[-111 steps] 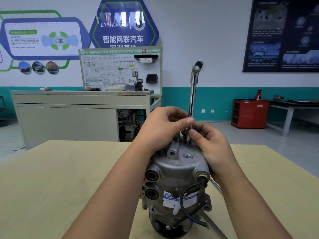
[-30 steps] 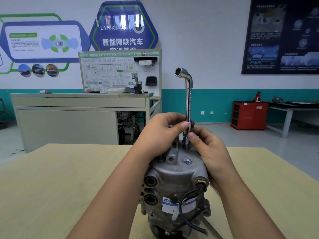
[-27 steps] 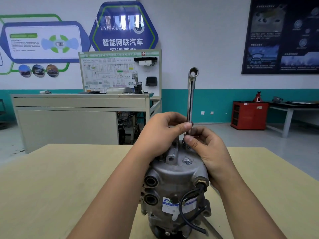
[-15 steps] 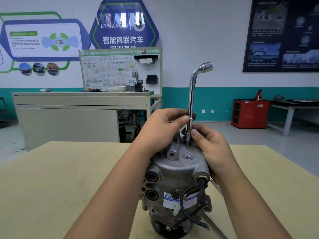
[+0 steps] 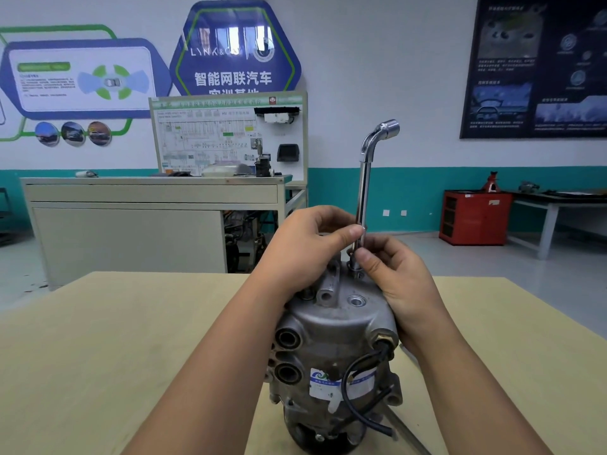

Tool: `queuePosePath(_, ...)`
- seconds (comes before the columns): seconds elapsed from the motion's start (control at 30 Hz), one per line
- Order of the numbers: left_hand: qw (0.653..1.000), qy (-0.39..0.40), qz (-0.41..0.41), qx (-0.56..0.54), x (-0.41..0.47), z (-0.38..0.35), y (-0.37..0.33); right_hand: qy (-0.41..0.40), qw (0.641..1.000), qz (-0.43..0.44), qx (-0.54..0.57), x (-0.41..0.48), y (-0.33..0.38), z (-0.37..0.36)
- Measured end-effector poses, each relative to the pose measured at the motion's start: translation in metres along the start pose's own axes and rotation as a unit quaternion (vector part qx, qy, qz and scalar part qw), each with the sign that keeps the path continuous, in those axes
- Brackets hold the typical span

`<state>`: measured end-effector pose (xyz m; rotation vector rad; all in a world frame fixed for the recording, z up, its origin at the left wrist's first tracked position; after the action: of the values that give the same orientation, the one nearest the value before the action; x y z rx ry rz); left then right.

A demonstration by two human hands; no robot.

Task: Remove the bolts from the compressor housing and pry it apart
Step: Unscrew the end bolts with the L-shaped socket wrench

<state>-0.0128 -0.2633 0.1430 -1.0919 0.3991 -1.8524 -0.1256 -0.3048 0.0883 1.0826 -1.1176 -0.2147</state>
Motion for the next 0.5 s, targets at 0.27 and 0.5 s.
queuePosePath(0.27, 1.0, -0.002, 0.008, 0.007, -0.0001, 0.0, 0.0004, -0.006, 1.0, -0.01, -0.029, -0.0001, 0.0015, -0.0002)
queuePosePath(0.5, 0.999, 0.036, 0.003, -0.014, 0.0008, -0.0072, -0.0011, 0.005, 0.999, -0.035, -0.009, -0.0018, -0.0008, -0.0031)
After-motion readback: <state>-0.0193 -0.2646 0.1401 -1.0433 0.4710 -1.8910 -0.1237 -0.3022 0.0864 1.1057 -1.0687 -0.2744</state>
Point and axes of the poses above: each hand's wrist, its own x-axis towards the middle knuckle, its own z-axis out of the back of the hand, y = z × x, the point moved 8 cm from there along x, towards the middle knuckle, and after that the axes turned 13 degrees about y, right-handed, at the moved point
